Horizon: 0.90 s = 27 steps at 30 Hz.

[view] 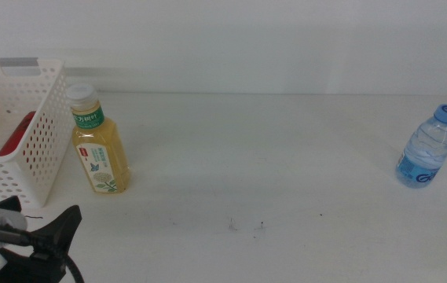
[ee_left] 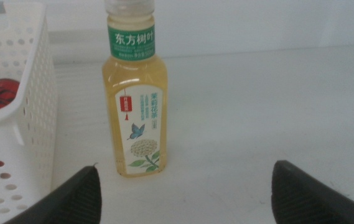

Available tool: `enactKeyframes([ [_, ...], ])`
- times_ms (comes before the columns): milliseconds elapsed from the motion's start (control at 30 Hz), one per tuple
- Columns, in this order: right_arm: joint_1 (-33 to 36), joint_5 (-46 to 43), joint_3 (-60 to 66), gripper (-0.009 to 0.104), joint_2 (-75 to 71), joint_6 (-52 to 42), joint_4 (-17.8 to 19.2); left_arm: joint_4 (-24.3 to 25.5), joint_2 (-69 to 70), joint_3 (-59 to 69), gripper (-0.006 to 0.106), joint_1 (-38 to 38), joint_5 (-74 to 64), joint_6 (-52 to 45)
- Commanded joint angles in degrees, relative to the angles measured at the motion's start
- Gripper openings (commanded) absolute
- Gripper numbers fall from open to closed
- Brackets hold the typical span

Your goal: Use arms to grab the bottles and put them into the dustbin to the left of the table.

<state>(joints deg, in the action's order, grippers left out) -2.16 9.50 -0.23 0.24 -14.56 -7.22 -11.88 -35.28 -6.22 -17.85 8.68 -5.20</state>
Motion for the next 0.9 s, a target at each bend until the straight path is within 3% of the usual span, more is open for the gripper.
enactKeyframes([
  [0, -0.18, -0.51, 0.23, 0.093, -0.24, -0.48, 0.41, 0.59, 0.16, 0.48, 0.094, -0.47, 1.99, 0.76],
  [533, -0.18, -0.51, 0.23, 0.093, -0.24, -0.48, 0.41, 4.40, -0.15, 1.57, 0.094, -0.47, 4.89, 1.66],
  [867, -0.18, -0.51, 0.23, 0.093, -0.24, -0.48, 0.41, 5.56, -11.37, 6.22, 0.094, -0.47, 23.70, 5.20],
])
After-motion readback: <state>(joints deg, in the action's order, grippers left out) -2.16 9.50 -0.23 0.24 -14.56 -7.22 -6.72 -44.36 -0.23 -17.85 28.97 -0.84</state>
